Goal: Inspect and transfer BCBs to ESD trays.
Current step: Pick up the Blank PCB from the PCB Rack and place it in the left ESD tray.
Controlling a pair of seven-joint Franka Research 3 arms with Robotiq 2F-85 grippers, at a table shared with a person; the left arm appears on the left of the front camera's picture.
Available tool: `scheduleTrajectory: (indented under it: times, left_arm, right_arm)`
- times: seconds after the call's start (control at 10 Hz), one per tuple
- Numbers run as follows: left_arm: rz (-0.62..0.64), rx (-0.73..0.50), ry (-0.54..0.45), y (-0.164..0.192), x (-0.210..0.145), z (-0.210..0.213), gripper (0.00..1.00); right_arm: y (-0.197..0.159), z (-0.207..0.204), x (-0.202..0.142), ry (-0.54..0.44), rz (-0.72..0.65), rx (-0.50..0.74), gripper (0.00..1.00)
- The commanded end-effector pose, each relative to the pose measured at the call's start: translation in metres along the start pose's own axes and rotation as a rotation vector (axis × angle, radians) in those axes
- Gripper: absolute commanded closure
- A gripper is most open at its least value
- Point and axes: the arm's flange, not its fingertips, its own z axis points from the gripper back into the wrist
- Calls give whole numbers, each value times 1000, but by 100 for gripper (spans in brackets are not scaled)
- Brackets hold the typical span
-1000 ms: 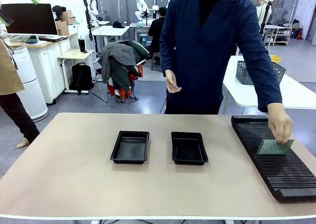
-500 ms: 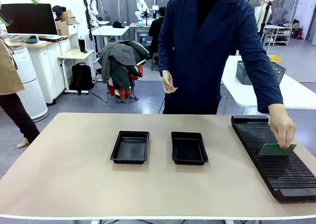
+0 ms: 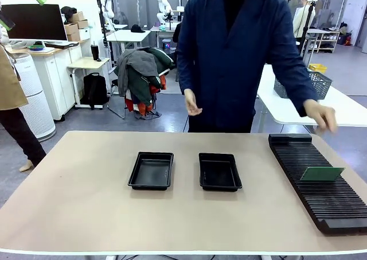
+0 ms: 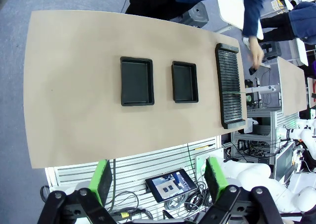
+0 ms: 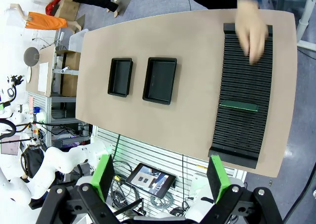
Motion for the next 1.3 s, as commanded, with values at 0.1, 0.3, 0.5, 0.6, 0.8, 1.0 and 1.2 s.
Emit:
scheduleTrajectory:
  times: [0.1,0.3,0.5,0.6,0.8,1.0,1.2]
  left_arm:
    - [2,-3,-4,1,-1,-1,0]
    - [2,-3,-4,1,-1,-1,0]
    - [2,-3,-4,1,-1,-1,0]
    - [2,-3,-4,1,-1,-1,0]
    - [2,-3,-4,1,-1,-1,0]
    - [2,-3,-4,1,-1,-1,0]
    - [2,-3,-4,1,-1,-1,0]
  right_arm:
    - [-1,0,0,-1,-1,4,0]
    - [-1,0,0,-1,-1,4,0]
    - [-1,0,0,-1,-1,4,0]
    - [-1,0,0,-1,-1,4,0]
    - [0,0,0,0,0,0,0]
    - [-12,-20,-2,-25,151,-96,0]
    - [-26,-52,-7,14,344,-169,0]
